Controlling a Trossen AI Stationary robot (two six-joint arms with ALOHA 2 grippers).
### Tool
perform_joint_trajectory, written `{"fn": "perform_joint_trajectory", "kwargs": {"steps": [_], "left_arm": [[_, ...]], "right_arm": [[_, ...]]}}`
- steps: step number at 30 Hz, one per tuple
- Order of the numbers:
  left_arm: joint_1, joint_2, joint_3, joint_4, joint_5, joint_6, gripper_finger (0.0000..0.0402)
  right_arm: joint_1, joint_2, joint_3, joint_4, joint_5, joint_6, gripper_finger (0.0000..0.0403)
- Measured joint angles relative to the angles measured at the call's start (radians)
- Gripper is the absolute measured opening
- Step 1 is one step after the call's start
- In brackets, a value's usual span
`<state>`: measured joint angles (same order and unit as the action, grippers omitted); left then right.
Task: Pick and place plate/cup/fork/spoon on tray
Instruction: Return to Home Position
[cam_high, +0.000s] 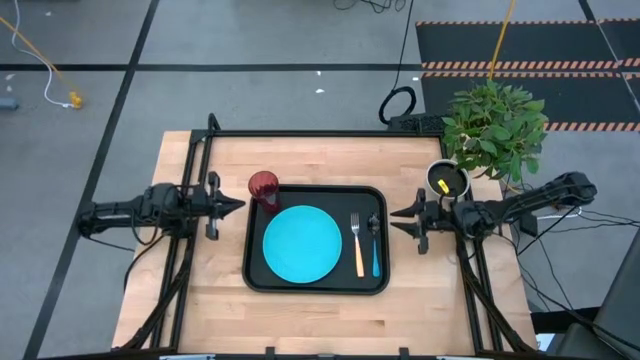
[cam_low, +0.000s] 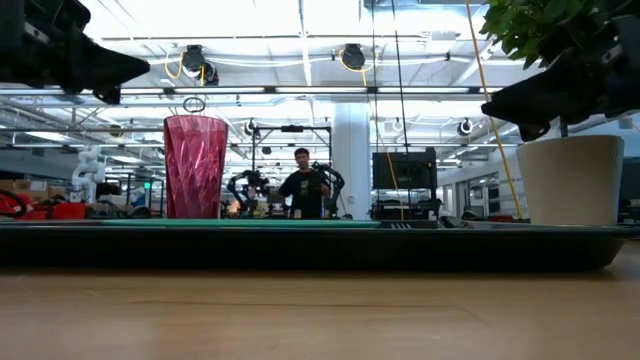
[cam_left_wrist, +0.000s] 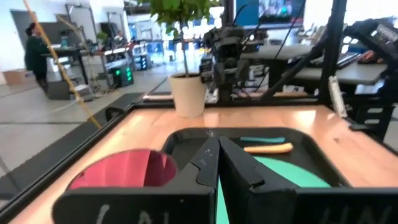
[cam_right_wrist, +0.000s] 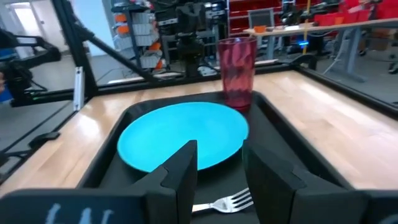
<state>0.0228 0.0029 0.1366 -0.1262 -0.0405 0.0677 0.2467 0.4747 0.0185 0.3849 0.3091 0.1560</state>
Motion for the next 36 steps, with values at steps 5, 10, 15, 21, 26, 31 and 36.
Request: {"fn": "perform_joint_trajectory", "kwargs": {"steps": [5,10,15,21,26,31,36], "left_arm": [[0.072,0.0,-0.007,-0.013,0.061,-0.018,0.001],[0.115,0.0,0.025,-0.083,0.106,-0.03,0.001],[0.122,0.0,0.033,-0.127,0.124,-0.039,0.001],[0.122,0.0,0.032,-0.061,0.111,-0.006,0.001],[0.122,0.0,-0.029,0.036,0.111,-0.027,0.001],[0.123,0.0,-0.127,0.178,0.111,-0.056,0.001],[0.14,0.0,-0.127,0.204,0.117,-0.061,0.001]], "right_arm": [[-0.044,-0.001,-0.001,-0.005,-0.066,-0.013,0.012],[-0.064,-0.034,-0.002,-0.063,-0.078,-0.014,0.012],[-0.065,-0.098,-0.003,-0.116,-0.078,-0.018,0.012],[-0.065,-0.178,-0.003,-0.163,-0.082,-0.034,0.012],[-0.065,-0.222,-0.003,-0.183,-0.097,-0.04,0.012],[-0.065,-0.242,-0.003,-0.2,-0.101,-0.045,0.012],[-0.065,-0.242,-0.003,-0.209,-0.099,-0.045,0.012]]}}
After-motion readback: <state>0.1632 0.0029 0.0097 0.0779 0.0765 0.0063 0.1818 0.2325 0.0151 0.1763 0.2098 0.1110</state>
